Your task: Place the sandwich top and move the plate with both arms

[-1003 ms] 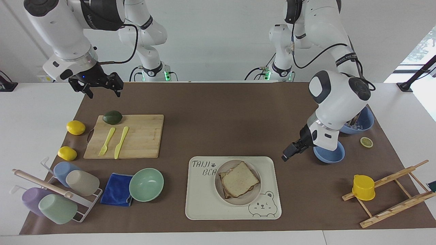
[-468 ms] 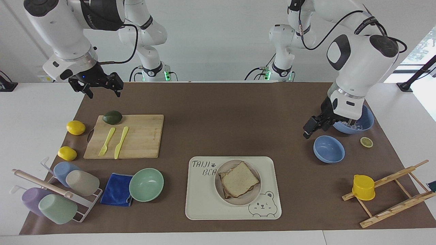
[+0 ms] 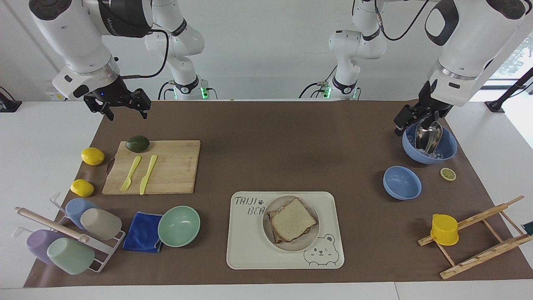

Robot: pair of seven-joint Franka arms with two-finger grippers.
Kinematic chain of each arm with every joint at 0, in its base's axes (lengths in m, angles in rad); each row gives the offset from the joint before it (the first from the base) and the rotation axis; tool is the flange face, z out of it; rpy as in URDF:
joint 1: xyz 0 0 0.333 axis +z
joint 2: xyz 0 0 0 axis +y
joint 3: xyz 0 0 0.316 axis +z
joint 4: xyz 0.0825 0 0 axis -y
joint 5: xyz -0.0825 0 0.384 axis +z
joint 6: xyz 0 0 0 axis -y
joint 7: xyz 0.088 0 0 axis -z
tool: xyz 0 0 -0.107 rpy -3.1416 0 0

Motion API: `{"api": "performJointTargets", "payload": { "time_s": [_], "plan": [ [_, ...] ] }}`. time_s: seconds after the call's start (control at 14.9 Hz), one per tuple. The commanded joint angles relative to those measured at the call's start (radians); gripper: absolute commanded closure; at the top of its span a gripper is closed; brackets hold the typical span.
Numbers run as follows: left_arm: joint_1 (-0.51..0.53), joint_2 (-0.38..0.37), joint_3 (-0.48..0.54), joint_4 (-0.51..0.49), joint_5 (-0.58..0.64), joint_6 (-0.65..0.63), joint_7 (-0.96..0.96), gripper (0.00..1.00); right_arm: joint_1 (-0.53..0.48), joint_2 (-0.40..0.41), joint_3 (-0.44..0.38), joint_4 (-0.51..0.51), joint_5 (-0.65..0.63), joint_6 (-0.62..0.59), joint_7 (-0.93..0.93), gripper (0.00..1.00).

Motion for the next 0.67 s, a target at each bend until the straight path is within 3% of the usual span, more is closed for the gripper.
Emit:
{"api": "performJointTargets", "payload": {
  "time_s": [0.0,0.27,0.47,0.6],
  "plan": [
    [-0.010,-0.078,-0.001,-0.027,0.038,-0.096,0.077,0.00,-0.017,-0.007,0.010,-0.009,-0.003,-0.001,-0.015,0.00],
    [0.012,-0.168,-0.042,-0.069,0.044,-0.199,0.113,0.00,-0.017,-0.007,0.010,-0.009,-0.003,-0.001,-0.015,0.00],
    [0.183,-0.185,-0.223,-0.100,0.042,-0.180,0.137,0.00,-0.017,-0.007,0.010,-0.009,-0.003,-0.001,-0.017,0.00],
    [0.193,-0.180,-0.226,-0.100,0.042,-0.127,0.134,0.00,-0.017,-0.007,0.010,-0.009,-0.001,-0.001,-0.017,0.00]
  ]
}}
